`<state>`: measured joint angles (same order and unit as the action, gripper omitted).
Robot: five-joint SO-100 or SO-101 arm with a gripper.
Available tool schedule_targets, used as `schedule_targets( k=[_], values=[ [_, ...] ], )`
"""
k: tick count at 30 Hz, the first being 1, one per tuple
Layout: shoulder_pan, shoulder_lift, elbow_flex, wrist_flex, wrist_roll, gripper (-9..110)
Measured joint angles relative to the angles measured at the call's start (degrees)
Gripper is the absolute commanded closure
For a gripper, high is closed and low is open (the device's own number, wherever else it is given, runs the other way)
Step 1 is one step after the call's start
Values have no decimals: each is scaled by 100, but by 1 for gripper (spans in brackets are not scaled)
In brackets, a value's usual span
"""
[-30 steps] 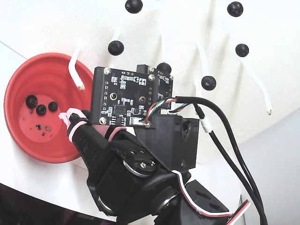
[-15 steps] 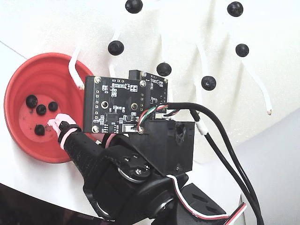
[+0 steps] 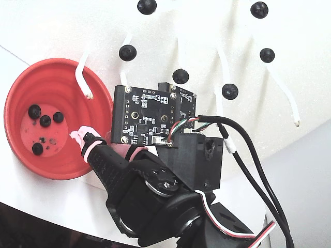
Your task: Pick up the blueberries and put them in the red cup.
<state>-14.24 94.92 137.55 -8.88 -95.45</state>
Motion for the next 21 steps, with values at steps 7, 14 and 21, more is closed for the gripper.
schedule_targets(
  k=[7, 14, 21],
  values=[
    [141, 387, 0, 0, 0, 85],
    [229, 492, 0, 0, 0, 85],
    [325, 668, 0, 0, 0, 85]
  ],
)
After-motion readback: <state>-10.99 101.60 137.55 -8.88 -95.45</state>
